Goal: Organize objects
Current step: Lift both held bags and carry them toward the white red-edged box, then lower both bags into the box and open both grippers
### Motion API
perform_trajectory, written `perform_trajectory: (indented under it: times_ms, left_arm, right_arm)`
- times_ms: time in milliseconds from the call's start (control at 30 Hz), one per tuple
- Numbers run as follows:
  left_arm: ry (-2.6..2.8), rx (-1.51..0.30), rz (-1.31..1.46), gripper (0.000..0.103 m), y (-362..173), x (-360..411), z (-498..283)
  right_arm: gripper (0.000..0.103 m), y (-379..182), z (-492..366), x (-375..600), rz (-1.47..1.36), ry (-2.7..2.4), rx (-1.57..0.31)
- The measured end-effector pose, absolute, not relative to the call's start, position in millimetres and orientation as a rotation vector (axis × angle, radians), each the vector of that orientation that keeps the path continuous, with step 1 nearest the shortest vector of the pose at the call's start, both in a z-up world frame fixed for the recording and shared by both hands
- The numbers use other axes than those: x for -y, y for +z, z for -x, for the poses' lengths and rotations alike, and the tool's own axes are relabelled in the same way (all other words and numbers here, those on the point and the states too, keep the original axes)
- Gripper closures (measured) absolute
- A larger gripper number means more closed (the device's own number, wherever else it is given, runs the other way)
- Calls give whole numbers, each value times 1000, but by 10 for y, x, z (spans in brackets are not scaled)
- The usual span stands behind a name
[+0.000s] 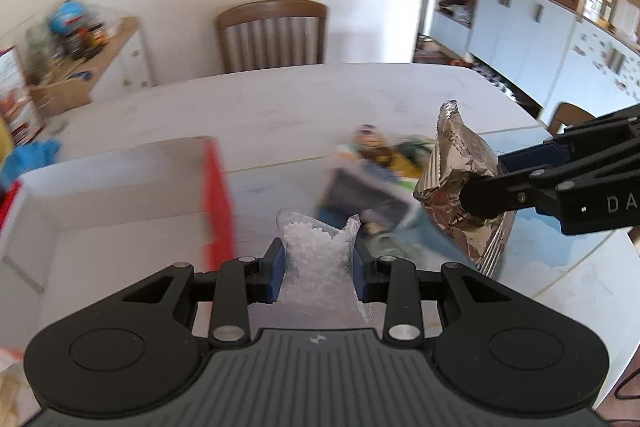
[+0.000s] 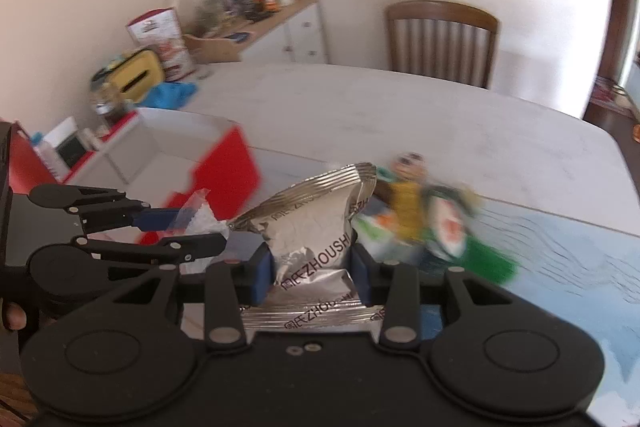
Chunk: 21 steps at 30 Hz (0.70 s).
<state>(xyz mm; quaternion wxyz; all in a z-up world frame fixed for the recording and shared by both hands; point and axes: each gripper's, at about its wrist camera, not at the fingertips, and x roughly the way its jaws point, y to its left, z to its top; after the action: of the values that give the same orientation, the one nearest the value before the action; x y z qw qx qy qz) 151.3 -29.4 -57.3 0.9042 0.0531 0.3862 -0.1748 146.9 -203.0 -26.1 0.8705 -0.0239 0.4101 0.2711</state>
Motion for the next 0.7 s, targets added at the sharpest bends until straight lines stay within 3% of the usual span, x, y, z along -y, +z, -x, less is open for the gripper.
perform_trajectory:
  times_ms: [433,700]
  left_arm:
    - [-206,-814,-66,70,-476,-956,-1778]
    - [-143,-858,-94,70,-691,-1445,-2057]
  right_arm:
    - [64,-206,-1525,683,140,719,-833]
    - [64,-385,-1633,85,189,731,-855]
